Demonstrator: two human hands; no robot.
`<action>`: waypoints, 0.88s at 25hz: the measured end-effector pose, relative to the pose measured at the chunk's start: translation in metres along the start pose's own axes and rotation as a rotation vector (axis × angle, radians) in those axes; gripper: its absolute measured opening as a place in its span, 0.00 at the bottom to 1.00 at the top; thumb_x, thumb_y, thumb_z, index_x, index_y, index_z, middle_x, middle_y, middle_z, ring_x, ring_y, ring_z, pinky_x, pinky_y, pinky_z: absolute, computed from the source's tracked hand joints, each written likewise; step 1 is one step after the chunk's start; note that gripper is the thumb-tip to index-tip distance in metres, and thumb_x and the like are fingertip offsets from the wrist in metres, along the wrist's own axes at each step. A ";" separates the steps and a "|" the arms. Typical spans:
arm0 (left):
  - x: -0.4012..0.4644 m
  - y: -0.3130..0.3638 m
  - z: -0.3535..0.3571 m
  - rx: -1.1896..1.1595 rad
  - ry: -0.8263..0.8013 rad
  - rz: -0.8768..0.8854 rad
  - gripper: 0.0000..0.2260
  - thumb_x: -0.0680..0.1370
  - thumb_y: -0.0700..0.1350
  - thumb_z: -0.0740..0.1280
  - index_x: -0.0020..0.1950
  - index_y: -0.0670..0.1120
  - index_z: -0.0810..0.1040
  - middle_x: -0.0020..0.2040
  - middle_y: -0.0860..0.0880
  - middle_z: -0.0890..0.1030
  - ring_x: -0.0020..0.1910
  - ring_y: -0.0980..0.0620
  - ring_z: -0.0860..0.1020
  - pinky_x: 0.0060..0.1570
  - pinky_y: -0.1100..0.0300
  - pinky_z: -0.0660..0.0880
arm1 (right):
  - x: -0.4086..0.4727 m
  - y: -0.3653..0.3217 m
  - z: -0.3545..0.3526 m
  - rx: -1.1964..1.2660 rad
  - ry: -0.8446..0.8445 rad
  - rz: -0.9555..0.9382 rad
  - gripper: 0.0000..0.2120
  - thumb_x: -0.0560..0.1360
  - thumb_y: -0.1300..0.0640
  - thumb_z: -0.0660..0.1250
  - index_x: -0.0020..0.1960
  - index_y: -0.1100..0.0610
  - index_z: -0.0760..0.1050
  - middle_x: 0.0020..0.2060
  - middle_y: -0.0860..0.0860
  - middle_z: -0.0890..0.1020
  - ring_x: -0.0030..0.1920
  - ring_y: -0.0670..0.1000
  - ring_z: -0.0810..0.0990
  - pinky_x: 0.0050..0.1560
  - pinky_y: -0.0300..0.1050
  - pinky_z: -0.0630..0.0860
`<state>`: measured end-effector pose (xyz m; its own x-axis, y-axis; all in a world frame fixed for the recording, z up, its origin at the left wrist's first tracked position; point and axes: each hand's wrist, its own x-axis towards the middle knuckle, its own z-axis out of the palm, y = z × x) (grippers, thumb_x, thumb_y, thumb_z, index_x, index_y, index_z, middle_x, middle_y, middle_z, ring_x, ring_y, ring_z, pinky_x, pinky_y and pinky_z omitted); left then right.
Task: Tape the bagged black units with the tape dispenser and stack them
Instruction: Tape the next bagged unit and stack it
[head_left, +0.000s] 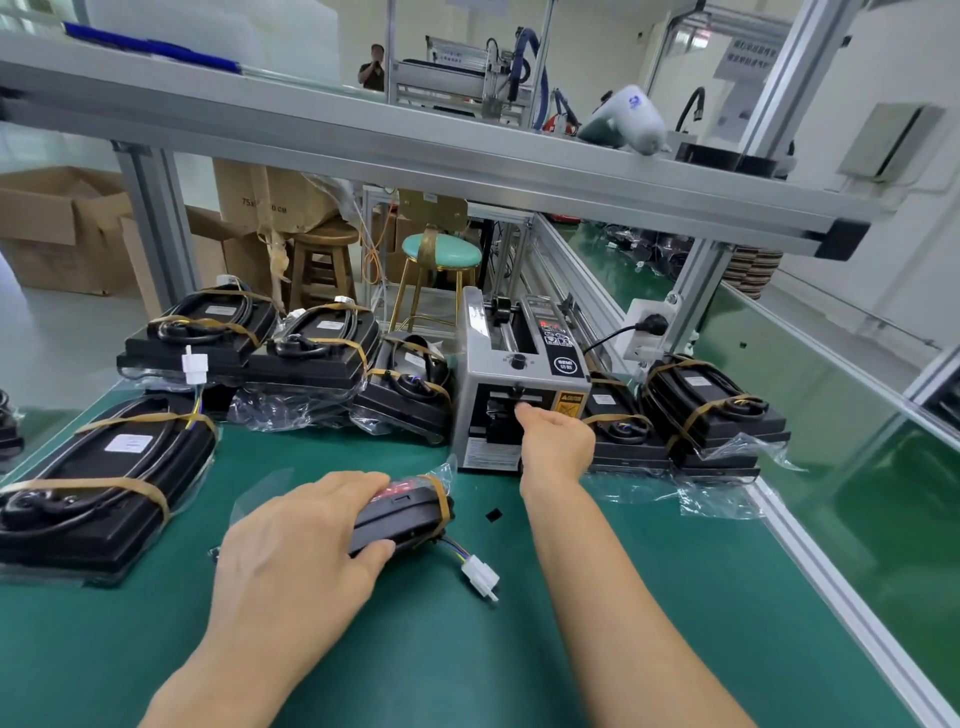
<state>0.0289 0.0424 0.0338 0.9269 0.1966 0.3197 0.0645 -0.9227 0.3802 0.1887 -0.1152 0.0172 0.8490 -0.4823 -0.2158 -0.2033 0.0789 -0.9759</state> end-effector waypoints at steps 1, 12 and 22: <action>0.000 0.000 0.000 -0.008 0.004 -0.005 0.21 0.68 0.52 0.74 0.61 0.60 0.78 0.57 0.64 0.79 0.53 0.53 0.79 0.45 0.60 0.69 | 0.000 -0.001 0.002 0.039 0.007 0.027 0.09 0.72 0.59 0.73 0.35 0.52 0.77 0.35 0.48 0.80 0.43 0.52 0.78 0.47 0.46 0.74; 0.002 0.007 0.004 0.017 0.085 -0.072 0.20 0.66 0.52 0.76 0.57 0.57 0.80 0.51 0.58 0.83 0.47 0.48 0.81 0.41 0.59 0.68 | -0.091 0.011 -0.032 0.046 -0.758 0.002 0.07 0.73 0.55 0.71 0.37 0.49 0.84 0.64 0.37 0.73 0.51 0.23 0.72 0.48 0.33 0.65; 0.000 0.010 0.007 0.062 0.087 -0.067 0.20 0.58 0.47 0.81 0.49 0.52 0.84 0.41 0.54 0.85 0.36 0.45 0.82 0.34 0.59 0.71 | -0.105 0.031 -0.025 0.081 -0.726 -0.039 0.07 0.74 0.62 0.68 0.41 0.59 0.85 0.68 0.46 0.71 0.50 0.19 0.68 0.59 0.36 0.65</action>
<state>0.0321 0.0310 0.0311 0.8843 0.2842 0.3703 0.1505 -0.9245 0.3502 0.0816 -0.0837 0.0106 0.9701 0.2112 -0.1194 -0.1531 0.1508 -0.9766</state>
